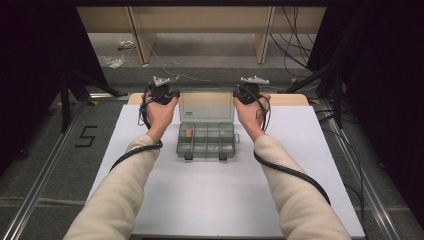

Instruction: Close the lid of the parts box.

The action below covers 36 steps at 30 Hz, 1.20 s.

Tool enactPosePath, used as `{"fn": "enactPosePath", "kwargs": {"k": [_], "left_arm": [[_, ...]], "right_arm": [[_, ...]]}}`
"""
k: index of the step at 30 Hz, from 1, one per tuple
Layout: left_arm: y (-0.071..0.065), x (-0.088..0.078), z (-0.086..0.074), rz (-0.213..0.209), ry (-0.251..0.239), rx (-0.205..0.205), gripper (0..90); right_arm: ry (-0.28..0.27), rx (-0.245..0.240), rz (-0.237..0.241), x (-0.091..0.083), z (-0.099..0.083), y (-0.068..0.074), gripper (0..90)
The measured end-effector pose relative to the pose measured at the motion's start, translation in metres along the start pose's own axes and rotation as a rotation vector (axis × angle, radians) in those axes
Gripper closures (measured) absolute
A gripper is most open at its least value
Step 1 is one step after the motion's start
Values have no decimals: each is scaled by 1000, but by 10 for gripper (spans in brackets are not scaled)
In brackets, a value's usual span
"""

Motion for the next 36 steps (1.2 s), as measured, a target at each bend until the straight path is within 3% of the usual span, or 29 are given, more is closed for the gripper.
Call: {"fn": "enactPosePath", "kwargs": {"k": [36], "left_arm": [[-8,-21,-11,7,-43,47,875]], "right_arm": [[-28,-31,4,-23,-12,7,876]]}}
Point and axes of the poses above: each handheld gripper's, and its own axes: x roughly forward along the jaws, z roughly out of its top, y roughly to its left, the point moved 1 cm from there along x, roughly forward along the jaws, and after that the axes turned 5 degrees about x, right-handed, at the moved point
